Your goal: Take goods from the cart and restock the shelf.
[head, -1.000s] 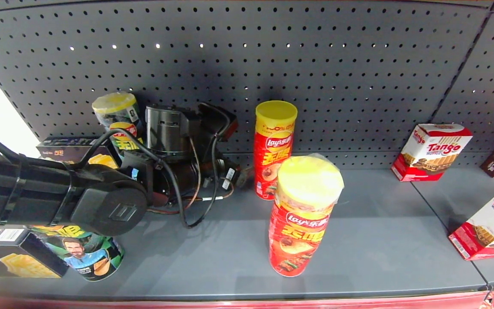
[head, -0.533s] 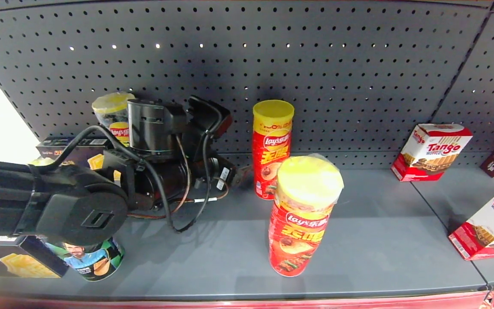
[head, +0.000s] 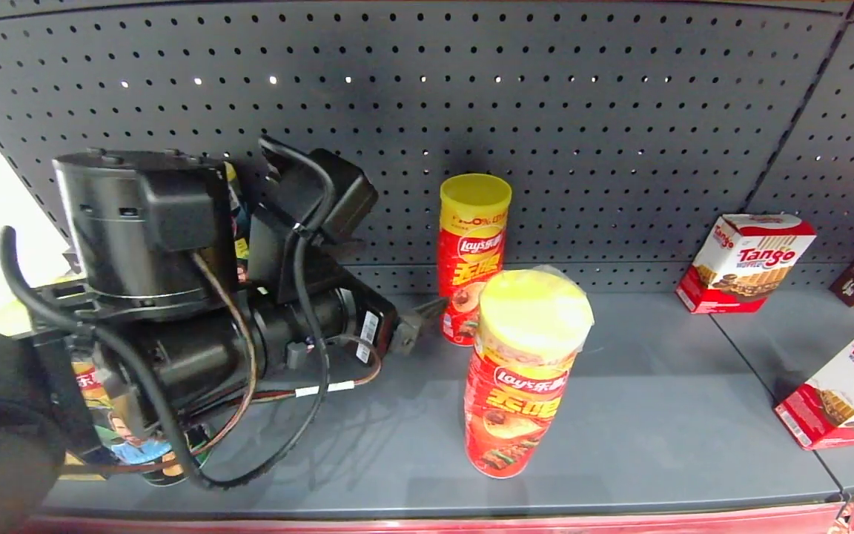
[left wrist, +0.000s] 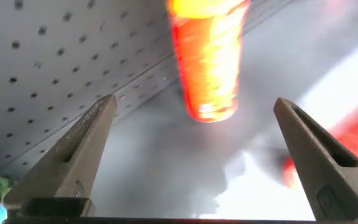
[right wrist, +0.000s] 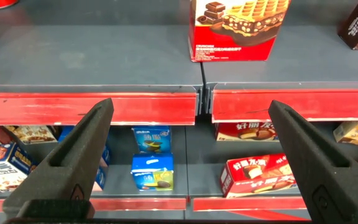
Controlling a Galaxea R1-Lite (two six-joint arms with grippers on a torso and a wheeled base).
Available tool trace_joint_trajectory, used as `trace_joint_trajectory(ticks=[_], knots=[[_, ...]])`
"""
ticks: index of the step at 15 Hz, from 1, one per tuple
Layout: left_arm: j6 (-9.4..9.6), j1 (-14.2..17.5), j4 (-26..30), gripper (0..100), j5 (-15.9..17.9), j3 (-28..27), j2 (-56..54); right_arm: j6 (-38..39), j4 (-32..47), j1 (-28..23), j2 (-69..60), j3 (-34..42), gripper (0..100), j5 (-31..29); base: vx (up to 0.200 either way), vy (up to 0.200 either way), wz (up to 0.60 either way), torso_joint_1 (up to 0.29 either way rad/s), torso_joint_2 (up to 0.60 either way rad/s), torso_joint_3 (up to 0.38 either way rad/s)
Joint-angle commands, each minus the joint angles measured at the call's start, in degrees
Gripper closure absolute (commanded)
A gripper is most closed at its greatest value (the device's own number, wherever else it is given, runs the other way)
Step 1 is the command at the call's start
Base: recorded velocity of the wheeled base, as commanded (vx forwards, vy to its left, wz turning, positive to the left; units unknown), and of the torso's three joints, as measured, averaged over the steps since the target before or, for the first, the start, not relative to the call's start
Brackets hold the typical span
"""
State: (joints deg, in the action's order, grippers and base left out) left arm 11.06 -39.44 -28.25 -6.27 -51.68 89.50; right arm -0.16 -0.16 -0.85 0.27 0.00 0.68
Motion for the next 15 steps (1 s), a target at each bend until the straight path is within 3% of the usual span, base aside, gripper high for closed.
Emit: trace_joint_trajectory(ticks=[1,4,8,9,12,13,15], knots=[[0.02,-2.8,0.0,0,-0.1,3.2,-6.4,0.0,0.0,0.0,0.1,0.0,0,0.0,0.000,0.000,0.00,0.000,0.00,0.000],[-0.16,-6.8,0.0,0,0.0,10.1,-14.4,0.0,0.0,0.0,0.1,0.0,0,0.0,0.000,0.000,0.00,0.000,0.00,0.000],[-1.56,-17.8,0.3,0,-0.1,23.5,-30.6,0.0,0.0,0.0,0.1,0.0,0,0.0,0.000,0.000,0.00,0.000,0.00,0.000],[-1.56,-18.9,0.5,0,-0.1,26.7,-34.4,0.0,0.0,0.0,0.1,0.0,0,0.0,0.000,0.000,0.00,0.000,0.00,0.000],[-1.48,-17.8,1.1,0,0.2,33.8,-42.7,0.0,0.0,0.0,0.1,0.0,0,0.0,0.000,0.000,0.00,0.000,0.00,0.000],[-0.69,-14.1,2.3,0,0.9,38.5,-50.1,0.0,0.0,0.0,0.1,0.0,0,0.0,0.000,0.000,0.00,0.000,0.00,0.000],[-0.69,-9.6,2.2,0,4.5,41.2,-53.3,0.0,0.0,0.1,0.1,0.0,0,0.0,0.000,0.000,0.00,0.000,0.00,0.000]])
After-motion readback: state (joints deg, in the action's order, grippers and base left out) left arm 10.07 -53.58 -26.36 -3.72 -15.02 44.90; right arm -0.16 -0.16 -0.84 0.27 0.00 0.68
